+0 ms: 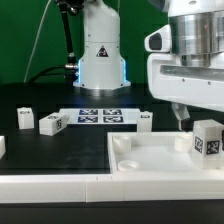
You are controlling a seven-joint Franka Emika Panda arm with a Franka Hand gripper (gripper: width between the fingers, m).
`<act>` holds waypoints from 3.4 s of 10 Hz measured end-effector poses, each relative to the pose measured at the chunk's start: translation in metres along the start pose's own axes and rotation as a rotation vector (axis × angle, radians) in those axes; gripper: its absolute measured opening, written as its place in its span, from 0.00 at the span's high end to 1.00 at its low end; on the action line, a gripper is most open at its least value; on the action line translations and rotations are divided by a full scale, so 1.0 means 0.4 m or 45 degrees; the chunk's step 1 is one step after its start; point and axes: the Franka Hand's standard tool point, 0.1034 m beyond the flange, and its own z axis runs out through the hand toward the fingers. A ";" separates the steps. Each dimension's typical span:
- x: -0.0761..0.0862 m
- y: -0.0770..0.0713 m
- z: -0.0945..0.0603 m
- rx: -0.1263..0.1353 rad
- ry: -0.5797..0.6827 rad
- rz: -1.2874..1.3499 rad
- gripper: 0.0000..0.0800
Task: Assemble one leg
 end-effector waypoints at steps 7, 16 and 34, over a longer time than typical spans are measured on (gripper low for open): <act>-0.002 -0.016 0.002 -0.071 0.021 -1.052 0.19; 0.011 -0.010 0.001 -0.083 0.019 -1.374 0.64; 0.013 0.003 0.004 -0.024 0.009 0.625 0.55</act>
Offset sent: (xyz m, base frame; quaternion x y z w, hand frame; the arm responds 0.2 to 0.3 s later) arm 0.0093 0.0002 -0.0025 -0.0528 0.0015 -0.2540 0.9658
